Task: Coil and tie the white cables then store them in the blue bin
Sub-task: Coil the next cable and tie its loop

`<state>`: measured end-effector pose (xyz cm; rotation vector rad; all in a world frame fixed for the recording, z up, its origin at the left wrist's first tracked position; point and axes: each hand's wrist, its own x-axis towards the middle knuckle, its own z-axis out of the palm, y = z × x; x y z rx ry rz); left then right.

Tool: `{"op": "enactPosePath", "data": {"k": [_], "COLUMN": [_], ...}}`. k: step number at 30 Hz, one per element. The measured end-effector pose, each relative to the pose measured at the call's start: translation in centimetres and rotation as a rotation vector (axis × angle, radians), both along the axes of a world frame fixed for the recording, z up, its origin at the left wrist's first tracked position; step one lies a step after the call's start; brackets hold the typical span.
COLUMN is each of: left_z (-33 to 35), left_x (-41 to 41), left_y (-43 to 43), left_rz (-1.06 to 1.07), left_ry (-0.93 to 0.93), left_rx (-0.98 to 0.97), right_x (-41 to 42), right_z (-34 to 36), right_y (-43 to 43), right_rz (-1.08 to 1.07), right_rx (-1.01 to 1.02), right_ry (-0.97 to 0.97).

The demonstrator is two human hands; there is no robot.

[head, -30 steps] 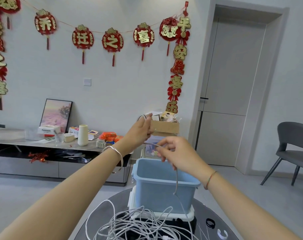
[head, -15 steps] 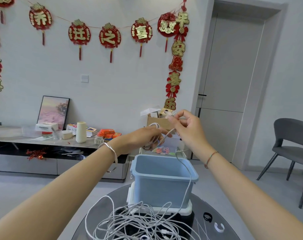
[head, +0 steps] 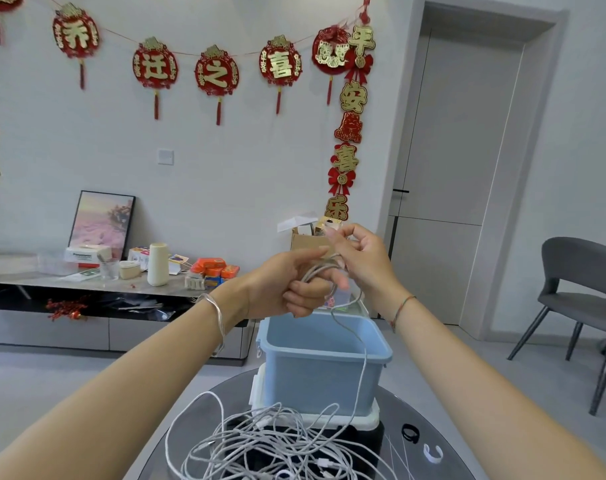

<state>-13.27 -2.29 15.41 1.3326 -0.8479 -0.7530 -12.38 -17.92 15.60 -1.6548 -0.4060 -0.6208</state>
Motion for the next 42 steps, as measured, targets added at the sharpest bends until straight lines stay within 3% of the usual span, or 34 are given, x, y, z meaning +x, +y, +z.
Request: {"op": "enactPosePath", "data": {"k": [4,11,15,18,20,22,27,31,34,42], "left_z": [1.3,2.4,3.8,4.4,4.6,4.4,1.9,-0.1,-0.8,-0.2], "left_x": [-0.1,1.4,2.7,3.6,4.3,4.8,5.6,4.2,2.3,-0.2], "left_y": [0.2,0.1,0.3,0.7,1.1,1.4,1.5,1.5,1.1,0.9], "left_rz": [0.108,0.325,0.465,0.632,0.736,0.824,0.912,0.75,0.596,0.093], "left_ry": [0.123,0.279,0.238,0.124,0.053,-0.03,-0.376,-0.536,-0.661,-0.202], "left_rx": [-0.343,-0.753,-0.843,-0.823,-0.773,-0.669,-0.231,0.093,0.279,0.187], "right_x": [-0.1,-0.8,-1.3,-2.4,-3.3,-4.0,-4.9,-5.3,-5.0,-3.8], "right_z": [-1.5,-3.6,-5.6,-6.1,-6.1,-5.6,-3.0,-1.1,-0.2,0.6], "right_y": [0.3,2.1,2.7,2.3,1.9,1.8,1.8,0.7,-0.1,-1.7], "right_rz": [0.067,0.235,0.219,0.13,0.053,-0.031,-0.174,-0.223,-0.192,0.016], "right_rx": [0.071,0.027,-0.275,-0.681,-0.993,-1.107,-0.951,-0.729,-0.528,0.046], "right_ry": [0.183,0.275,0.338,0.341,0.263,0.11,-0.124,-0.246,-0.222,0.053]}}
